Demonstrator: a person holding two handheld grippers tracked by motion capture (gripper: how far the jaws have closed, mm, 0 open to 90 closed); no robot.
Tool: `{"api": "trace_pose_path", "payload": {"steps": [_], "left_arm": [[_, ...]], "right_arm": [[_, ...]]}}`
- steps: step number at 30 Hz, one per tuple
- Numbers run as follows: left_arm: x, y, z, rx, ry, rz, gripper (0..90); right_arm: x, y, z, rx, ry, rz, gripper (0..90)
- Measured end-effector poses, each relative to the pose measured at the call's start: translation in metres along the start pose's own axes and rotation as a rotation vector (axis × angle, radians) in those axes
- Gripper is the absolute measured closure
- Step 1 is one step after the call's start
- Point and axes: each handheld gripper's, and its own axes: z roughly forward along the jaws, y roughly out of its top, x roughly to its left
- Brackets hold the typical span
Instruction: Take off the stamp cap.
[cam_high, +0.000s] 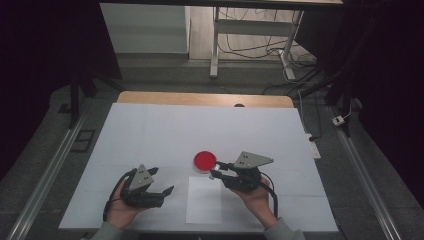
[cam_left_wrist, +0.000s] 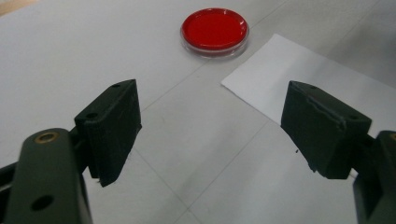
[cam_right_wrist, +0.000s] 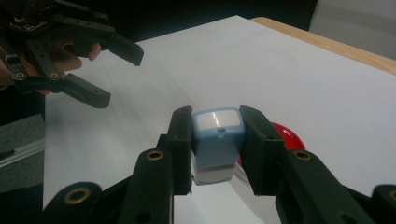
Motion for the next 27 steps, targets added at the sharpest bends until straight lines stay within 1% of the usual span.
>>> {"api": "trace_pose_path", "payload": {"steps": [9,19,27], "left_arm": [[-0.007,0.010,0.008,-0.005,-0.018,0.017,20.8],[-0.012,0.017,0.016,-0.008,-0.033,0.022,21.9],[-0.021,0.026,0.025,-0.014,-0.046,0.040,23.4]], "right_arm": [[0.000,0.001,0.000,-0.006,-0.001,0.005,66.0],[0.001,0.001,0.001,-0.016,-0.004,0.017,65.9],[0.001,0.002,0.001,-0.023,-0.004,0.029,65.9]]}}
